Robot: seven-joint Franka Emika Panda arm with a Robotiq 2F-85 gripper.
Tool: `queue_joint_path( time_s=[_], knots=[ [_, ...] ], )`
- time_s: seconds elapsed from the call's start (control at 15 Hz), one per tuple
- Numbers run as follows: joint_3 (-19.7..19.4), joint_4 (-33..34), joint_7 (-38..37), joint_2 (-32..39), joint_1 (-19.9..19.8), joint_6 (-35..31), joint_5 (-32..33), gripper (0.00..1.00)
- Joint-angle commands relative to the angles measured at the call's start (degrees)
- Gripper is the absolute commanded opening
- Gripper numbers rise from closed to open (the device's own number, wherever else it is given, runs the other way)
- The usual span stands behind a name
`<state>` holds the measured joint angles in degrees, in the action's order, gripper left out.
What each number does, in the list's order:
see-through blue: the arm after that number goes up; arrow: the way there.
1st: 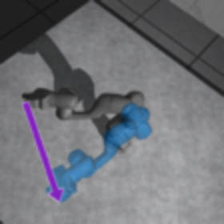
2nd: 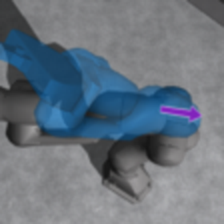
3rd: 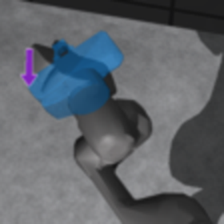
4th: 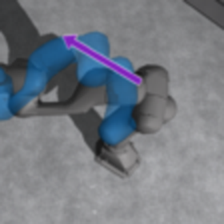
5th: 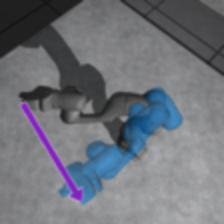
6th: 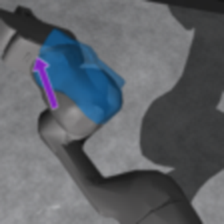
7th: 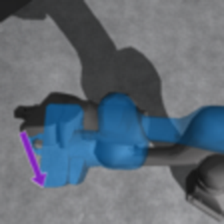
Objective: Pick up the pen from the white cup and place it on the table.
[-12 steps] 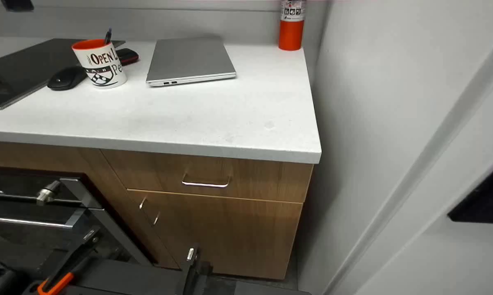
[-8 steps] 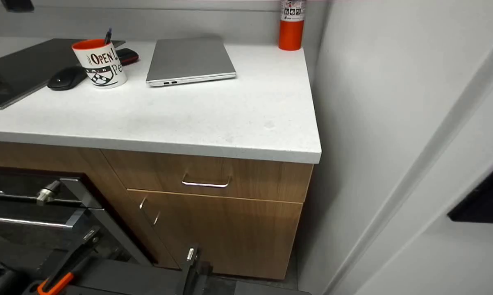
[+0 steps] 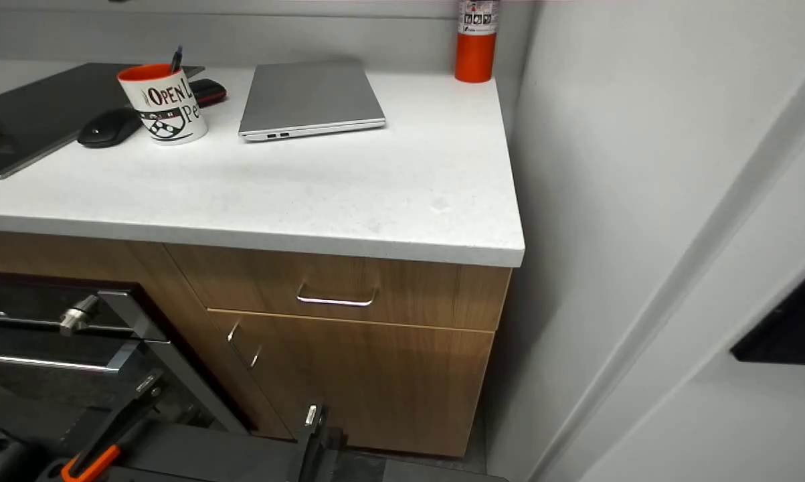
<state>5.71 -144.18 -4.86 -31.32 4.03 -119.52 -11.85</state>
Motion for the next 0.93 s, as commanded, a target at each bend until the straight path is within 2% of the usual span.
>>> queue_joint_path(
  time_s=[0.0,0.13,0.27,0.33,0.47,0.87],
  knots=[
    [-4.3,4.3,9.2,9.5,4.1,-10.3,-7.9,1.0],
    [-5.8,6.9,15.3,13.8,6.8,-13.5,-13.9,1.0],
    [-6.5,10.2,19.9,17.6,8.5,-12.5,-19.2,1.0],
    [-4.6,5.8,15.4,13.0,5.8,-12.7,-14.7,1.0],
    [-4.4,6.7,16.1,14.8,6.0,-12.7,-15.3,1.0],
    [-4.5,6.4,16.1,14.1,5.9,-12.7,-15.3,1.0]
  ],
)
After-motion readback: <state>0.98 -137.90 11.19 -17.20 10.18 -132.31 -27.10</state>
